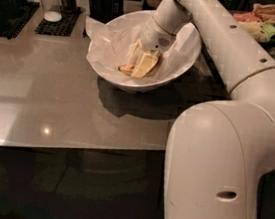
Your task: Pick banana from white bowl
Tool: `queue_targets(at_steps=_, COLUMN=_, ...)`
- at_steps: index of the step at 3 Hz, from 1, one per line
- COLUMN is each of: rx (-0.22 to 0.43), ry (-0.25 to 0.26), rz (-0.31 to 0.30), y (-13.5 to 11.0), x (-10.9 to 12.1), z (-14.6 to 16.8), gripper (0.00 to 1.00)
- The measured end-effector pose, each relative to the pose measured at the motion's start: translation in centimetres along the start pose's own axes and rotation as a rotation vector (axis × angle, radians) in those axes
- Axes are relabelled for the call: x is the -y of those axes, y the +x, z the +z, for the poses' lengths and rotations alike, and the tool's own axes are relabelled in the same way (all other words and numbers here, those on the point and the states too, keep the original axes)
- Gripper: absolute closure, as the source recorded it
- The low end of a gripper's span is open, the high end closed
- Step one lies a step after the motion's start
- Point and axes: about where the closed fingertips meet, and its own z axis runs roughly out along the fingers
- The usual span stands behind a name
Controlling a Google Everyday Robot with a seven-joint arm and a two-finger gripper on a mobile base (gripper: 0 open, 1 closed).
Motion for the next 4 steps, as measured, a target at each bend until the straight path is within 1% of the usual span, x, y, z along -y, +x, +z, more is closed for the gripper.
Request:
queue_targets(at_steps=1, rx=0.014, ry=0.022, rz=-0.024, y=-1.3, x=-1.2, z=-2.8, gripper=1.0)
queue_targets(at_steps=2, rx=0.105, ry=0.045, rz=-0.023, y=-2.1, x=-3.4, z=-5.4, gripper=1.0)
queue_targets(at_steps=3, rx=0.188, ry=0.082, rz=-0.012, y=-2.6, x=-6.3, z=-8.0, gripper=1.0)
queue_targets(at_steps=4, rx=0.242, ry=0.141, rz=-0.001, y=-3.1, x=-10.0, z=-11.0, gripper=1.0)
